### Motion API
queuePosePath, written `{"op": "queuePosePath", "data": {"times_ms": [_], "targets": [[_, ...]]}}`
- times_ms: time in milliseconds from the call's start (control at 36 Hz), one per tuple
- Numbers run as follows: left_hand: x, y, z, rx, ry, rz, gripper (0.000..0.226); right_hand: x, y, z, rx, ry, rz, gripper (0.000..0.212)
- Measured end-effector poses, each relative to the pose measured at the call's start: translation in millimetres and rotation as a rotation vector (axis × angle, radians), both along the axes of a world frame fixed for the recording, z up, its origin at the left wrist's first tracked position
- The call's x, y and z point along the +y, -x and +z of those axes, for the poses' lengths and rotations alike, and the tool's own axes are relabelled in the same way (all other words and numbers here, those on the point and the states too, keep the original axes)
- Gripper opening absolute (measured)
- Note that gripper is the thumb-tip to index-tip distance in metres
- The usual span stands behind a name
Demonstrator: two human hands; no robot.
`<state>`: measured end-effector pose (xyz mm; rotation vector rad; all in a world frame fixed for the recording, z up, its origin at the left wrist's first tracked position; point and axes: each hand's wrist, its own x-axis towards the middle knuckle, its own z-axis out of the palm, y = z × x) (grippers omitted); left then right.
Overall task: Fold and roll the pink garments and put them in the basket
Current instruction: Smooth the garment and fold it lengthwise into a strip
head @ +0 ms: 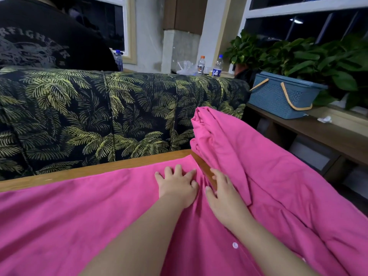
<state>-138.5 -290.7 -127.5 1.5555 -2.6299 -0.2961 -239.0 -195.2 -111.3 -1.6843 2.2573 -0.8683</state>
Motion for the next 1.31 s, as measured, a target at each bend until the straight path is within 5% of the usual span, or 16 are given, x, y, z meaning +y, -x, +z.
{"op": "queuePosePath", "data": {"times_ms": [278, 389, 500, 833, 1056, 1139, 1306], "targets": [[-6.8, 11.2, -5.2, 0.002, 0.105, 0.004, 0.048, 50.7, -5.6, -0.9, 0.285, -0.256, -0.035, 0.040], [-16.7, 11.5, -9.6, 0.029, 0.050, -0.106, 0.051, 54.0, -3.6, -8.5, 0.327, -0.232, -0.041, 0.033], [-22.6, 10.0, -8.2, -0.015, 0.005, -0.139, 0.053, 54.7, -3.9, -13.7, 0.342, -0.107, -0.060, 0.049], [-23.8, 8.0, -10.4, -0.043, -0.003, -0.155, 0.051, 57.0, 0.5, -13.2, 0.360, -0.110, -0.017, 0.023], [-26.2, 10.3, -11.0, -0.064, -0.023, -0.147, 0.055, 72.7, 28.0, -12.4, 0.662, 0.034, -0.180, 0.067], [-27.2, 9.7, -12.0, -0.079, -0.018, -0.145, 0.056, 73.5, 30.6, -29.5, 0.608, -0.010, -0.129, 0.072], [-30.3, 15.0, -7.9, -0.050, 0.003, -0.131, 0.051, 79.4, 24.7, -14.0, 0.423, -0.097, -0.073, 0.030]]}}
